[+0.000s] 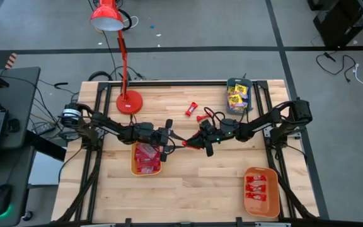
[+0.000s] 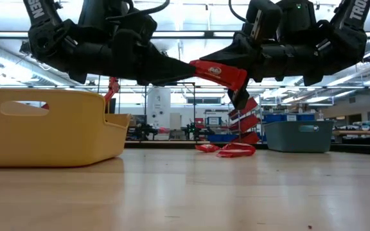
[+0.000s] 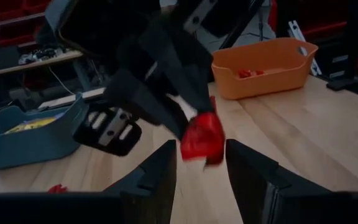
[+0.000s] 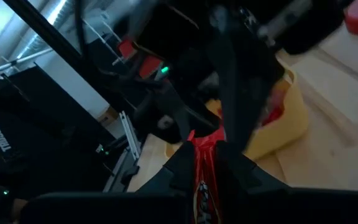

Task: Sort candy
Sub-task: Put the red chocolate into the orange bin

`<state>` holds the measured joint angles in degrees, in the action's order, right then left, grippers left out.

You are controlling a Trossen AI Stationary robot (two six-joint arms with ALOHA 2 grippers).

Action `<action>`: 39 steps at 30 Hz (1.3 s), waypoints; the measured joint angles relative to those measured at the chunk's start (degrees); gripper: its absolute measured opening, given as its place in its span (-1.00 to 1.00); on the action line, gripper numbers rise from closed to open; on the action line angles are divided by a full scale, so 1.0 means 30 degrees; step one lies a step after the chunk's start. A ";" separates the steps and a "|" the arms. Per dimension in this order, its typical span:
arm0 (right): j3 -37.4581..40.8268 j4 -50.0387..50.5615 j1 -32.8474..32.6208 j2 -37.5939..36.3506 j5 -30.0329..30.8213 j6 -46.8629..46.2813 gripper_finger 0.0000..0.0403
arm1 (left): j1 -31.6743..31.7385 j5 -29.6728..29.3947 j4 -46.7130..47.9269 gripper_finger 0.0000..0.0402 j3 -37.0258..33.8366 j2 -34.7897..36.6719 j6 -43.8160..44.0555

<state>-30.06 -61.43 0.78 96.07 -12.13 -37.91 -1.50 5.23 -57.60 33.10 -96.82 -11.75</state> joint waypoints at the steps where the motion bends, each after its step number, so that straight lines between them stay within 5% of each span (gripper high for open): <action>1: -0.0012 -0.0119 0.0000 0.0000 0.0002 0.0042 -0.78 | 0.0000 -0.0007 0.0054 -0.31 0.0000 -0.0015 0.0000; 6: -0.0022 -0.0102 0.0007 0.0000 0.0004 0.0176 -0.78 | 0.0006 -0.0029 0.0050 -0.42 0.0000 -0.0022 0.0000; 15: -0.0022 -0.0065 0.0007 -0.0007 -0.0003 0.0196 -0.78 | -0.0005 0.0059 0.0123 -0.96 -0.0007 -0.0022 -0.0029; 39: -0.0036 0.2057 0.0014 -0.0029 -0.1504 -0.0512 -0.45 | -0.0007 0.0576 0.0254 -1.00 -0.0029 -0.0022 -0.0566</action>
<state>-30.17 -55.26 0.82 95.98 -16.64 -39.45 -1.52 6.96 -56.84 33.01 -96.88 -13.44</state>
